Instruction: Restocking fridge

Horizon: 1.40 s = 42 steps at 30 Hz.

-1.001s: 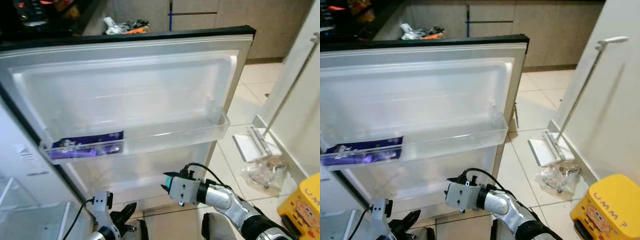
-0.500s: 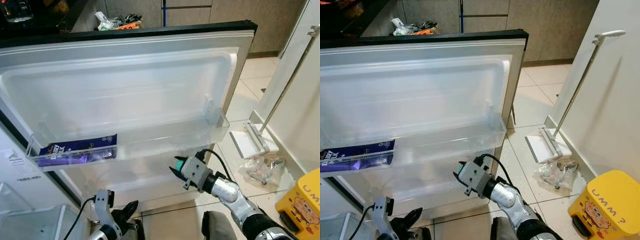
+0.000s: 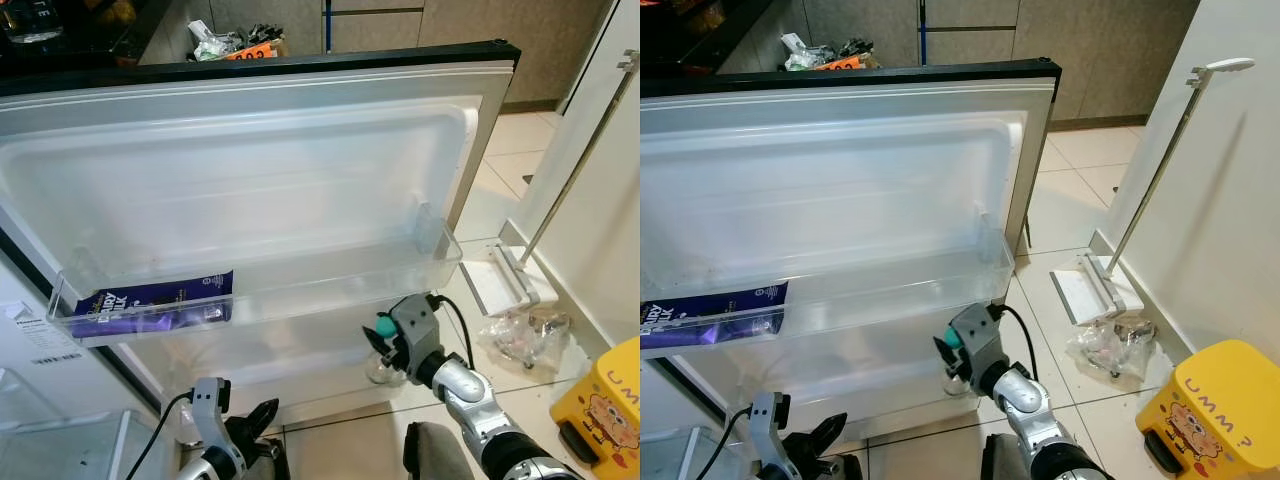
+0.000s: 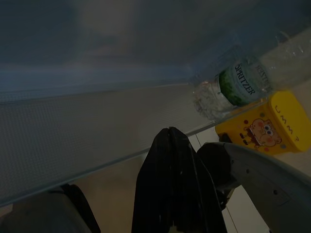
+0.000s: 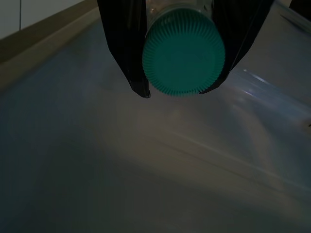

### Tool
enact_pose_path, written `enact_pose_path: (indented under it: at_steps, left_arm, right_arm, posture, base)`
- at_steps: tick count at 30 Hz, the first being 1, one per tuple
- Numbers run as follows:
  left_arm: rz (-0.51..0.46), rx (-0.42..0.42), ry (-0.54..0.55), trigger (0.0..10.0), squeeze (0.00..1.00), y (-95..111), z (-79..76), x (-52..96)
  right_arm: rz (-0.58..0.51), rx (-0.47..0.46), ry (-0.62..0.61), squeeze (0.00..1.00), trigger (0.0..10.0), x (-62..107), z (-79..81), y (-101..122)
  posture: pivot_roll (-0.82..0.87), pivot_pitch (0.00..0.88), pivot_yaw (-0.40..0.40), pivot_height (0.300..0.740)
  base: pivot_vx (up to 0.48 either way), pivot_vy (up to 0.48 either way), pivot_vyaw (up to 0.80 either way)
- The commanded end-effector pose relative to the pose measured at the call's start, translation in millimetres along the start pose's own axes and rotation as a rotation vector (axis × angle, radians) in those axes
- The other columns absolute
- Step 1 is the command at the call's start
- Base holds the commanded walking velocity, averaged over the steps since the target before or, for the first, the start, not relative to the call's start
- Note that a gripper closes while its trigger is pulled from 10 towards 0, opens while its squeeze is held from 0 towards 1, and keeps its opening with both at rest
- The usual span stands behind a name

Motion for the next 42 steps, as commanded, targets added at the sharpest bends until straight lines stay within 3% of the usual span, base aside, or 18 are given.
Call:
enact_pose_path:
  at_steps: [1, 3, 4, 5, 6, 12, 14, 15, 16, 17, 27, 31, 36, 42]
  left_arm:
    - [0.017, 0.007, -0.003, 10.0, 0.00, -5.7, -2.0, 0.9]
    - [0.019, 0.006, -0.003, 10.0, 0.00, -6.3, -2.3, 0.6]
    - [0.021, 0.007, -0.002, 10.0, 0.00, -6.7, -2.4, 0.6]
    - [0.021, 0.007, -0.002, 10.0, 0.00, -7.0, -2.5, 0.6]
    - [0.022, 0.008, -0.002, 10.0, 0.00, -7.3, -2.8, 0.5]
    - [0.026, 0.010, -0.003, 10.0, 0.00, -9.0, -3.3, 0.9]
    - [0.030, 0.011, -0.002, 10.0, 0.00, -9.9, -3.2, 1.3]
    - [0.033, 0.011, -0.001, 10.0, 0.00, -10.7, -3.0, 1.8]
    - [0.036, 0.012, -0.001, 10.0, 0.00, -11.4, -3.0, 2.2]
    - [0.038, 0.012, -0.002, 10.0, 0.00, -11.9, -3.1, 2.4]
    - [0.046, 0.016, -0.006, 10.0, 0.00, -13.6, -3.6, 3.0]
    - [0.053, 0.020, -0.013, 10.0, 0.00, -15.5, -5.0, 2.7]
    - [0.053, 0.022, -0.015, 10.0, 0.00, -15.9, -5.5, 2.7]
    - [0.059, 0.027, -0.015, 10.0, 0.00, -18.5, -5.1, 5.2]
  right_arm:
    - [0.016, -0.008, -0.041, 0.00, 10.0, 2.1, -11.6, -1.7]
    - [0.004, -0.017, -0.038, 0.00, 10.0, 2.1, -12.4, 0.5]
    - [-0.018, -0.029, -0.034, 0.60, 10.0, 2.3, -12.1, 3.6]
    - [-0.033, -0.038, -0.032, 0.60, 10.0, 2.4, -11.9, 5.7]
    - [-0.044, -0.044, -0.024, 1.00, 10.0, 2.4, -10.8, 7.2]
    - [-0.087, -0.082, 0.018, 1.00, 10.0, 2.8, -6.1, 13.1]
    - [-0.109, -0.099, 0.031, 0.96, 10.0, 3.2, -6.1, 17.1]
    - [-0.131, -0.111, 0.048, 0.62, 10.0, 3.7, -5.7, 21.0]
    - [-0.158, -0.128, 0.063, 0.10, 10.0, 4.5, -6.1, 25.9]
    - [-0.188, -0.144, 0.096, 0.00, 10.0, 6.1, -5.5, 31.9]
    - [-0.296, -0.216, 0.258, 0.00, 10.0, 13.9, -3.6, 60.9]
    - [-0.262, -0.226, 0.406, 0.00, 10.0, 23.8, 12.3, 55.2]
    - [-0.234, -0.227, 0.434, 0.00, 10.0, 27.8, 20.2, 45.8]
    - [-0.229, -0.297, 0.664, 0.00, 10.0, 49.2, 51.4, 50.4]
  posture:
    - [-0.09, 0.029, -0.025, 0.558]
    - [-0.09, 0.029, -0.025, 0.558]
    - [-0.09, 0.029, -0.025, 0.558]
    - [-0.09, 0.029, -0.025, 0.558]
    - [-0.09, 0.029, -0.025, 0.558]
    - [-0.09, 0.028, -0.028, 0.558]
    - [-0.09, 0.027, -0.030, 0.558]
    - [-0.09, 0.027, -0.030, 0.558]
    - [-0.09, 0.026, -0.029, 0.558]
    - [-0.09, 0.025, -0.029, 0.558]
    - [-0.09, 0.020, -0.031, 0.558]
    - [-0.10, 0.017, -0.031, 0.558]
    - [-0.10, 0.017, -0.031, 0.558]
    - [-0.09, 0.024, -0.026, 0.558]
  base:
    - [0.000, 0.000, 0.00]
    - [0.000, 0.000, 0.00]
    - [0.000, 0.000, 0.00]
    - [0.000, 0.000, 0.00]
    - [0.000, 0.000, 0.00]
    - [0.000, 0.000, 0.00]
    - [0.000, 0.000, 0.00]
    - [0.000, 0.000, 0.00]
    - [0.000, 0.000, 0.00]
    - [0.000, 0.000, 0.00]
    - [0.000, 0.000, 0.00]
    - [0.000, 0.000, 0.00]
    - [0.000, 0.000, 0.00]
    - [0.000, 0.000, 0.00]
Point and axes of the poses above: a point about 5 cm out from each wrist's last joint towards the gripper, its own x axis pointing back from the gripper into the wrist, its own y axis along the axis of the wrist's last joint, z = x × y, the point moved 5 cm from there along -x, pointing out of the wrist towards the gripper, and after that the axes turned 2 degrees about x, right-handed, at the moved point
